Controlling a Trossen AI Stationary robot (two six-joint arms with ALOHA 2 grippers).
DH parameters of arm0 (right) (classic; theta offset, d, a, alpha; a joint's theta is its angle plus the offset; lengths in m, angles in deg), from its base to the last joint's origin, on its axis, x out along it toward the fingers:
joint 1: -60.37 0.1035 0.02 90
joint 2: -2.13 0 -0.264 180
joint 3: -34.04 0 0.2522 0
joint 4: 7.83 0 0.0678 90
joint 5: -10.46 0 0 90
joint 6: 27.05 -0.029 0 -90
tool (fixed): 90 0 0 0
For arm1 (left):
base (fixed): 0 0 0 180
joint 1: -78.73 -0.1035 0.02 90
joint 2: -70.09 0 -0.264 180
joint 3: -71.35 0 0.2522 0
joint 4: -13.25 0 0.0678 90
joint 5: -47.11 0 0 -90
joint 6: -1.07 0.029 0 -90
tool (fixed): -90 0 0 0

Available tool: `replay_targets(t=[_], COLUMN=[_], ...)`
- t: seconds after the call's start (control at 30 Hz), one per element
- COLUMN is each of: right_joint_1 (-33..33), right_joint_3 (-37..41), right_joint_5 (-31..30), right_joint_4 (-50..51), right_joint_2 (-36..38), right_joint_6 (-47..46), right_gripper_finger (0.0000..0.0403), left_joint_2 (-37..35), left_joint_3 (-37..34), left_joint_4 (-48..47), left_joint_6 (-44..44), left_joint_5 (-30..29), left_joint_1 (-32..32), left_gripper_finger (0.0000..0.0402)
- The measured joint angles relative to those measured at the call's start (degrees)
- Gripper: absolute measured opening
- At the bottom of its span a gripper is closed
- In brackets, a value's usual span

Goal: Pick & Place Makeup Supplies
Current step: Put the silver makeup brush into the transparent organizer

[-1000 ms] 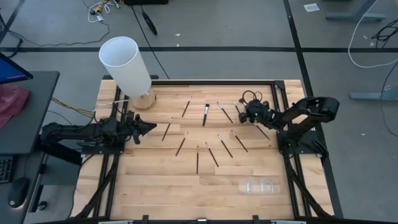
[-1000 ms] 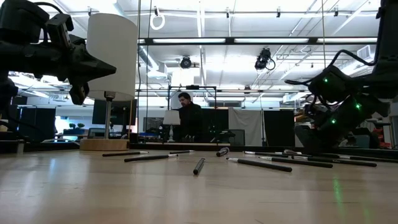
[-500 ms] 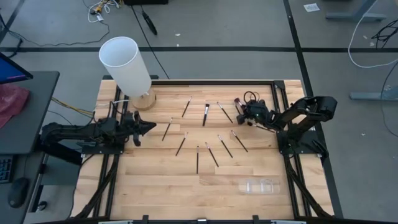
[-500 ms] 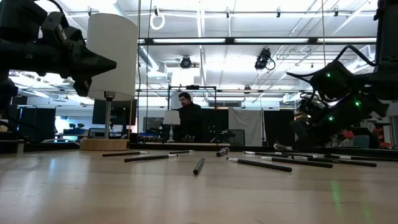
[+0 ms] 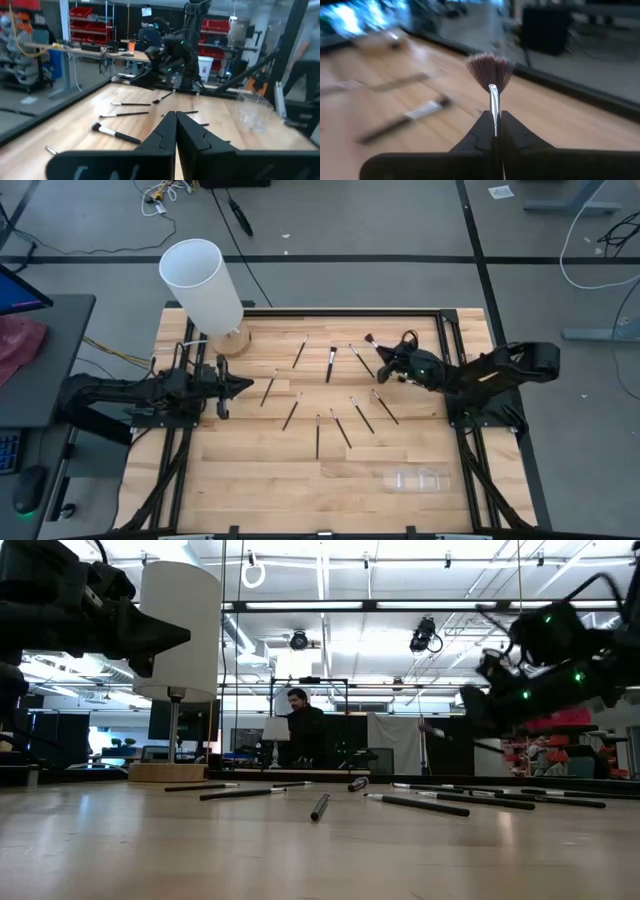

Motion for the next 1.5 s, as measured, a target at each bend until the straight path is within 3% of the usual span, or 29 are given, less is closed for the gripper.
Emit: replay_targets(t=[0.27, 0.57, 0.73, 0.87, 1.0, 1.13, 1.27, 1.4, 1.5], right_joint_1=[15.07, 25.55, 28.99, 31.03, 32.78, 33.97, 35.18, 35.47, 35.41], right_joint_3=[-5.71, -11.76, -12.0, -12.51, -16.31, -20.64, -22.94, -24.28, -24.76], right_joint_5=[0.16, 1.34, 5.58, 7.42, 9.73, 15.05, 16.4, 16.49, 16.44], right_joint_4=[-2.91, -4.84, -14.85, -23.17, -26.06, -26.24, -26.23, -26.57, -26.34], right_joint_2=[1.25, -0.81, -4.02, -8.46, -13.08, -16.67, -18.4, -18.71, -18.73], right_joint_6=[1.38, 6.19, 8.2, 9.29, 10.65, 12.77, 13.28, 13.84, 13.97], right_gripper_finger=[0.001, 0.001, 0.001, 0.001, 0.001, 0.001, 0.001, 0.001, 0.001], left_joint_2=[17.46, 41.51, 55.54, 66.37, 75.32, 80.3, 81.27, 81.27, 81.27], left_joint_3=[0.01, 0.63, 8.3, 17.45, 26.72, 33.08, 36.33, 38.58, 39.89], left_joint_4=[17.1, 39.36, 46.98, 49.72, 49.78, 49.78, 49.8, 49.82, 49.75], left_joint_6=[5.81, 5.71, 8.37, 11.72, 13.27, 13.42, 13.38, 15.02, 16.61], left_joint_5=[6.01, 7.32, 16.21, 24.22, 27.43, 33.43, 38.87, 39.59, 36.29], left_joint_1=[-0.02, -2.27, -2.7, -2.61, -2.62, -2.64, -1.42, 1.3, 3.51], left_gripper_finger=[0.003, 0.0175, 0.0212, 0.0205, 0.0197, 0.0201, 0.0217, 0.0228, 0.0226])
